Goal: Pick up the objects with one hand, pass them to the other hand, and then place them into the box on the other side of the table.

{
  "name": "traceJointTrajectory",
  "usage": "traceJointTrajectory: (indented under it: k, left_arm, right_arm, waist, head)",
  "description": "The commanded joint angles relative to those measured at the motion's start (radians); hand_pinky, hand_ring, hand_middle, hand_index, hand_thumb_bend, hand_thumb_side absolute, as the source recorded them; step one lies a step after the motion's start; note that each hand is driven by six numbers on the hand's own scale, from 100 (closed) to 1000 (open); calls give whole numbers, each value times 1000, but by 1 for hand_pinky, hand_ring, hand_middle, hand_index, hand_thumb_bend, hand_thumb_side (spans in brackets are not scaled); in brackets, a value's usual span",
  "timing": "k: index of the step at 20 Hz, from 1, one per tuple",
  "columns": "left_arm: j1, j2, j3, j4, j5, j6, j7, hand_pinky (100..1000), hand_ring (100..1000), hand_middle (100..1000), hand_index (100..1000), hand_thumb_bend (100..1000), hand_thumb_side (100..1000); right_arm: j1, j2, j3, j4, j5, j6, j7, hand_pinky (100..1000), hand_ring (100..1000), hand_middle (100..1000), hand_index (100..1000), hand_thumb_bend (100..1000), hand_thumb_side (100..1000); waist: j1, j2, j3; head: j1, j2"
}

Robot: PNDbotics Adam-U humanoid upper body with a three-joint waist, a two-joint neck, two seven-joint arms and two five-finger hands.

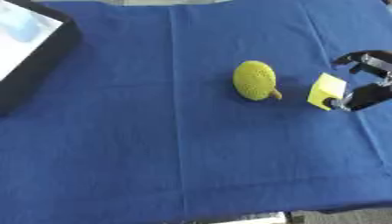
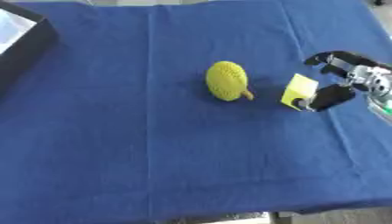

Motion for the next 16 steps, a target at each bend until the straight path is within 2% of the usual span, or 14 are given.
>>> traceJointTrajectory:
  k: [1,16]
  left_arm:
    - [-11,32,15,-20,-7,4,1,783,624,558,725,100,565]
    - [-9,28,16,-30,-10,4,-8,792,629,563,727,100,556]
  right_arm:
    - [-6,-50,-11,-15,13,6,18,983,898,929,923,447,184]
    - [-5,-53,-12,-15,75,87,61,1000,902,923,930,445,188]
  waist:
    - [5,-9,3]
    - [17,8,19]
  head:
    - [-7,-14]
    - [-16,-26]
